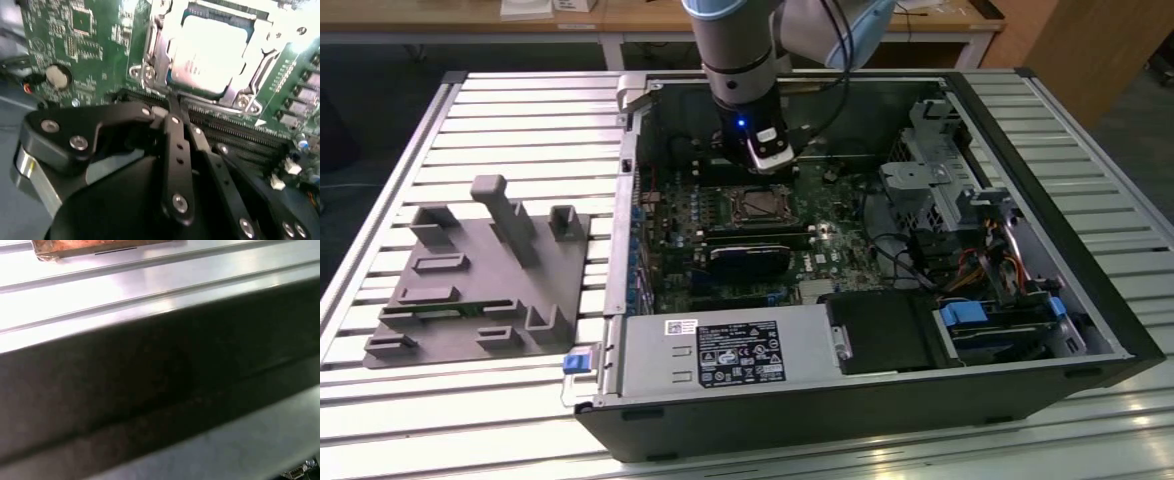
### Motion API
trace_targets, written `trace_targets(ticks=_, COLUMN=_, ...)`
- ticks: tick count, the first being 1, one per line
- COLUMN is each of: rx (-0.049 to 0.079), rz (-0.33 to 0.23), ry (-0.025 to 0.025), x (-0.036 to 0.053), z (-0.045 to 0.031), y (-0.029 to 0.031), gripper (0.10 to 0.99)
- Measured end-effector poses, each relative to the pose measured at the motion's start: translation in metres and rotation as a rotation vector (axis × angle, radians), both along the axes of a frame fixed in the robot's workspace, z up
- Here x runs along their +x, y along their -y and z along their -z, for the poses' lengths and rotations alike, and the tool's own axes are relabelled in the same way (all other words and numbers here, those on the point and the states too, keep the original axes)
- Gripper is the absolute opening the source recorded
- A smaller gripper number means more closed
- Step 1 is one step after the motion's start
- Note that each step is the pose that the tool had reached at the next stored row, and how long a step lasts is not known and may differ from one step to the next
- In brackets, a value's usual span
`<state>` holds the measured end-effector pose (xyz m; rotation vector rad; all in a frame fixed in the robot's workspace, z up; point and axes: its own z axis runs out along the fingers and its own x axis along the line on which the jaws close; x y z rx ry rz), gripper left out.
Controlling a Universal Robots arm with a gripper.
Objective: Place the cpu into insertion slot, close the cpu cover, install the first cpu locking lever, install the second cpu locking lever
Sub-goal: 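Install the first cpu locking lever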
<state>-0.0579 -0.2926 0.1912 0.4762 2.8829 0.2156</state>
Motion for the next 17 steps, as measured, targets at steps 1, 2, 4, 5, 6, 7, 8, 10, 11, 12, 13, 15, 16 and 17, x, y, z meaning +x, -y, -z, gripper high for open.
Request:
trace_targets(ticks=1, rx=0.001, rz=0.0, ry=0.0003, x=0.0001, z=-0.0005, y=-0.0001, gripper=0.106)
trace_targets(ticks=2, rx=0.002, rz=0.001, ry=0.0009, x=0.0002, z=-0.0014, y=-0.0003, gripper=0.106)
trace_targets(ticks=4, rx=0.001, rz=0.001, ry=0.0004, x=0.0001, z=-0.0046, y=-0.0001, gripper=0.106)
trace_targets(ticks=5, rx=0.0, rz=0.002, ry=0.0001, x=0.0001, z=-0.0065, y=0.0, gripper=0.106)
trace_targets(ticks=6, rx=0.001, rz=0.002, ry=0.0002, x=0.0001, z=-0.0082, y=-0.0001, gripper=0.106)
trace_targets(ticks=7, rx=0.001, rz=0.002, ry=0.0002, x=0.0001, z=-0.0104, y=0.0, gripper=0.106)
trace_targets(ticks=8, rx=0.0, rz=0.002, ry=0.0, x=0.0001, z=-0.0125, y=0.0, gripper=0.106)
trace_targets(ticks=10, rx=0.0, rz=0.002, ry=0.0002, x=0.0001, z=-0.0169, y=0.0, gripper=0.106)
trace_targets(ticks=11, rx=0.001, rz=0.003, ry=0.0002, x=0.0001, z=-0.019, y=0.0, gripper=0.106)
trace_targets(ticks=12, rx=0.0, rz=0.003, ry=0.0001, x=0.0001, z=-0.021, y=0.0, gripper=0.106)
trace_targets(ticks=13, rx=0.0, rz=0.003, ry=0.0001, x=0.0001, z=-0.0231, y=0.0, gripper=0.106)
trace_targets(ticks=15, rx=0.001, rz=0.003, ry=0.0002, x=0.0001, z=-0.0231, y=-0.0001, gripper=0.106)
trace_targets(ticks=16, rx=0.001, rz=0.003, ry=0.0002, x=0.0001, z=-0.0231, y=0.0, gripper=0.106)
trace_targets(ticks=17, rx=0.001, rz=0.003, ry=0.0002, x=0.0001, z=-0.0231, y=0.0, gripper=0.106)
